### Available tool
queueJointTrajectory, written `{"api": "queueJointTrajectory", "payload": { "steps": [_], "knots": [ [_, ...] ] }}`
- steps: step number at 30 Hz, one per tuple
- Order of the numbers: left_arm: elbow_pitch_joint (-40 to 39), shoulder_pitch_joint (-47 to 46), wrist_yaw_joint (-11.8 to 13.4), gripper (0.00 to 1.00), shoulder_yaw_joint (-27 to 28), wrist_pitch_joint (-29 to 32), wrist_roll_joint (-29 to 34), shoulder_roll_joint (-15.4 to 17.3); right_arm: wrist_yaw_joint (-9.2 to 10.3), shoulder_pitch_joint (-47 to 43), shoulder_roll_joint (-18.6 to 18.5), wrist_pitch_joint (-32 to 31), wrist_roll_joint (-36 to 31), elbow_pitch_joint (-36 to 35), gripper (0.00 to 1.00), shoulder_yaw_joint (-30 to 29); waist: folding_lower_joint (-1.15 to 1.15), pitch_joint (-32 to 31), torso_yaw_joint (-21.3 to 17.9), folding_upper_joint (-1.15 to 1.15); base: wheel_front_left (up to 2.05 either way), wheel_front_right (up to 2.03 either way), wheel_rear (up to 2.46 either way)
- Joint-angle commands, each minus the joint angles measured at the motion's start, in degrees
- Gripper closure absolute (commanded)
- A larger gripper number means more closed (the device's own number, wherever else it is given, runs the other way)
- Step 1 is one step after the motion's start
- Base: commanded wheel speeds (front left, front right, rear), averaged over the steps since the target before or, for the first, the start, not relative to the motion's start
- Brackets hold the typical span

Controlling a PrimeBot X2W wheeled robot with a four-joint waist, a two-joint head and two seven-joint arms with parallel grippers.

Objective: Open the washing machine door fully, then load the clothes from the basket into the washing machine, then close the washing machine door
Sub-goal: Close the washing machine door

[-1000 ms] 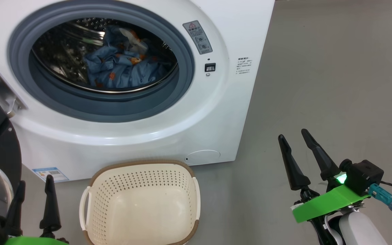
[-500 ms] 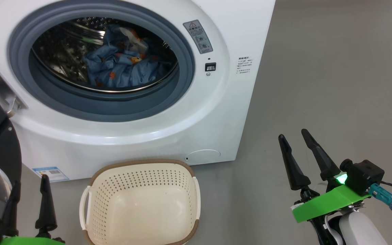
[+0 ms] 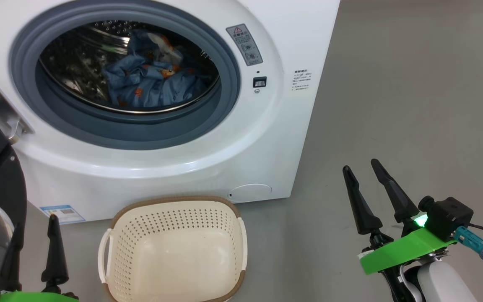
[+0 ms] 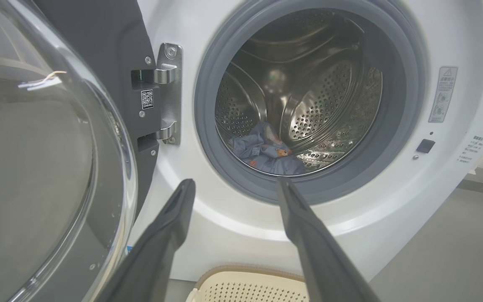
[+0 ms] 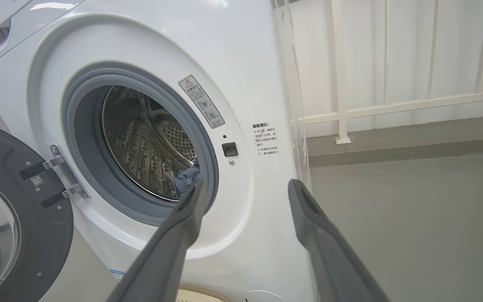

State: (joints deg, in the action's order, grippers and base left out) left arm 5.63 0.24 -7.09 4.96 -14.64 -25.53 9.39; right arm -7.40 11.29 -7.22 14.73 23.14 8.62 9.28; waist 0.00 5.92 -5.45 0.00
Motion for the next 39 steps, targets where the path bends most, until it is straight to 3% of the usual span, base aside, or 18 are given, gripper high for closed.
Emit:
{"api": "queueJointTrajectory", "payload": {
  "steps": [1, 12, 28, 39],
  "knots": [
    [-1.68, -1.47, -0.31, 0.0, 2.03, -0.36, -0.23, 1.59, -0.09, -0.03, 0.03, 0.27, 0.1, -1.39, 0.0, 1.37, 0.0, -0.07, -0.04, 0.0, 0.0, 0.0, 0.0],
    [-1.83, -1.5, -0.34, 0.0, 2.31, -0.36, -0.12, 1.31, -0.09, -0.04, -0.12, 0.27, 0.39, -1.19, 0.0, 1.39, 0.0, -0.35, -0.24, 0.0, -0.21, 0.21, 0.0],
    [-1.75, -1.05, -0.36, 0.0, 2.09, -0.36, 0.3, 0.97, -0.09, -0.23, -0.59, 0.27, 0.66, -0.94, 0.0, 1.71, 0.0, -1.31, -0.17, 0.0, -1.25, 1.25, 0.0],
    [-1.62, -0.89, -0.38, 0.0, 1.86, -0.36, 0.63, 0.92, -0.09, -0.45, -0.82, 0.27, 0.76, -0.86, 0.0, 1.9, 0.0, -1.73, -0.28, 0.0, -0.12, 0.12, 0.0]
  ]
}}
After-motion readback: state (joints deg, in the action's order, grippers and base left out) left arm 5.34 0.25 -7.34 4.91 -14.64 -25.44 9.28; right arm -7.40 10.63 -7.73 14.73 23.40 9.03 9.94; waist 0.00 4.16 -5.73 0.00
